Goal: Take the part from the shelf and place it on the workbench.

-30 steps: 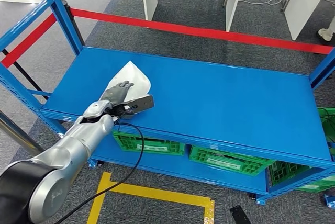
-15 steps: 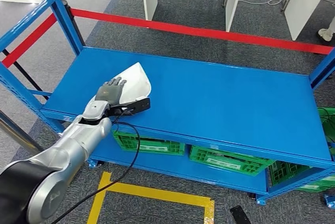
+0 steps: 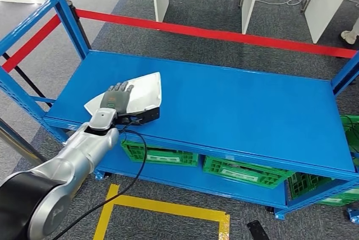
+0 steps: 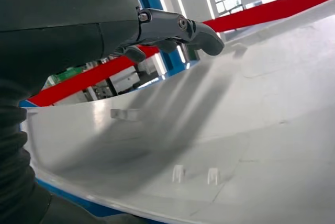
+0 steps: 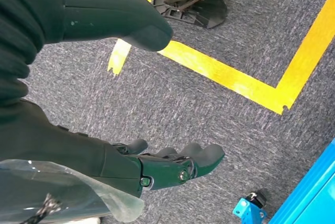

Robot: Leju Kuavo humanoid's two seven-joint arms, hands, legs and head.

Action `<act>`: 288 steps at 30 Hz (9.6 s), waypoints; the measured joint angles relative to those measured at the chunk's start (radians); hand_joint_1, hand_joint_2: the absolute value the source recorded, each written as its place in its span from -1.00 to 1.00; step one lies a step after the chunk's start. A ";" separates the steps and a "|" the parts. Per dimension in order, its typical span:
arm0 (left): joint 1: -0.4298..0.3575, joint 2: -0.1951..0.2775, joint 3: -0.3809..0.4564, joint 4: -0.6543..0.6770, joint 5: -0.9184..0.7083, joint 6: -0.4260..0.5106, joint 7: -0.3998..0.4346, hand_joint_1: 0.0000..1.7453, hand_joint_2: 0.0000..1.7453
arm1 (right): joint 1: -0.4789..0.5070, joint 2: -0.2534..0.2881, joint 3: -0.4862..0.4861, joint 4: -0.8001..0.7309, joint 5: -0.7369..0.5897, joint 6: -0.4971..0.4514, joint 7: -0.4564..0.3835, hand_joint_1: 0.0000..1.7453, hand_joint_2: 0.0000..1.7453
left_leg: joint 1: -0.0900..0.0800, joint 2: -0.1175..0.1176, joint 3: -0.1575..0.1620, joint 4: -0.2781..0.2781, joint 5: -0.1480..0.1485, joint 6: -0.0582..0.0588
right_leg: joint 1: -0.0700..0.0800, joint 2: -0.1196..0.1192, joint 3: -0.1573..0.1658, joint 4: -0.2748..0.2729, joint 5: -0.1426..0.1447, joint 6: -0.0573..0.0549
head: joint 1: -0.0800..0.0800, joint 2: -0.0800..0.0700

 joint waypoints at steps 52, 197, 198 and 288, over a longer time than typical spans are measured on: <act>0.069 -0.076 0.233 -0.034 0.687 0.068 -0.726 1.00 1.00 | 0.003 0.000 -0.033 0.000 -0.005 -0.017 -0.040 -1.00 1.00 | -0.001 -0.001 0.003 0.001 0.001 0.000 | 0.000 -0.001 0.003 0.000 0.001 0.000 | 0.000 0.000; 0.256 -0.047 -0.072 -0.282 0.891 0.401 -0.714 1.00 1.00 | -0.021 0.011 -0.095 0.000 -0.020 0.087 -0.235 -1.00 1.00 | 0.000 0.000 -0.005 0.001 0.001 0.000 | 0.000 0.000 -0.006 0.000 0.001 0.000 | 0.000 0.000; 0.253 -0.047 -0.075 -0.270 0.884 0.403 -0.709 1.00 1.00 | -0.022 0.011 -0.095 0.000 -0.019 0.087 -0.235 -1.00 1.00 | 0.000 0.000 -0.005 0.001 0.001 0.000 | 0.000 0.001 -0.006 0.000 0.001 0.000 | 0.000 0.000; 0.376 -0.217 0.362 -0.612 0.296 0.426 -0.886 1.00 1.00 | -0.018 0.012 -0.078 0.000 -0.017 0.086 -0.216 -1.00 1.00 | 0.000 0.000 -0.005 0.001 0.001 0.000 | 0.000 0.000 -0.005 0.000 0.002 0.000 | 0.000 0.000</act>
